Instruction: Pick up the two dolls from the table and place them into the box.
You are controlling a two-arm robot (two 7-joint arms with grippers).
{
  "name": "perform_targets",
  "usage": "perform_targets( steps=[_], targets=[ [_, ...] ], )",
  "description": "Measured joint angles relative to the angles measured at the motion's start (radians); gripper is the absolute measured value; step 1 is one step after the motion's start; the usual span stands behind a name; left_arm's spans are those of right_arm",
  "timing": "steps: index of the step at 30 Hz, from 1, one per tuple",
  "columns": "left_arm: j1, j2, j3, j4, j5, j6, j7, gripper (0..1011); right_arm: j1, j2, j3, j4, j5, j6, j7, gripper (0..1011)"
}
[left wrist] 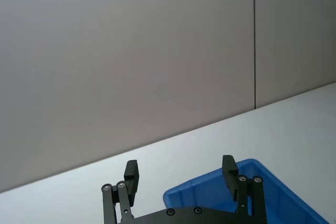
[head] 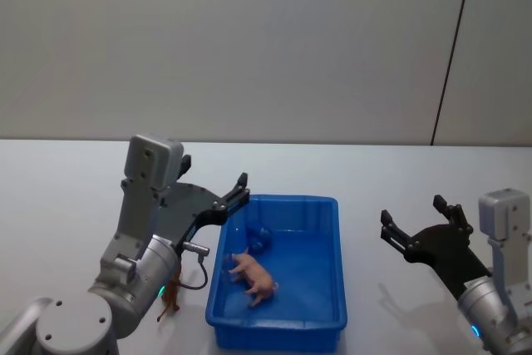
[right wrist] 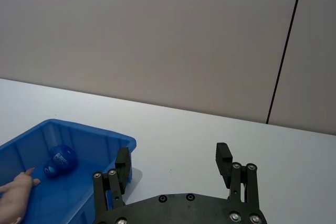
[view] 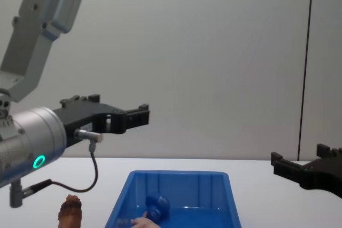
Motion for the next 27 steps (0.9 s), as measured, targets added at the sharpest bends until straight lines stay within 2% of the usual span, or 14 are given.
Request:
perform_targets(
  steps=[4,6,11,21,27],
  targets=[
    [0.0,0.002,-0.01,-0.003,-0.033,0.045,0.021,1001,-0.001,0.001,0.0,-0.001,0.001,0.0,-0.001,1001],
    [0.0,0.002,-0.018,-0.005,-0.058,0.087,0.042,1001,-0.002,0.001,0.001,-0.002,0.001,0.0,-0.001,1001],
    [-0.002,0.0,-0.028,-0.006,-0.085,0.138,0.067,1001,-0.003,0.002,0.001,-0.003,0.002,0.0,-0.002,1001],
    [-0.019,-0.012,-0.054,0.015,-0.163,0.285,0.141,1001,-0.004,0.003,0.002,-0.004,0.003,0.0,-0.004,1001],
    [-0.029,-0.019,-0.063,0.039,-0.187,0.334,0.159,1001,-0.004,0.003,0.002,-0.004,0.003,0.0,-0.004,1001]
  ],
)
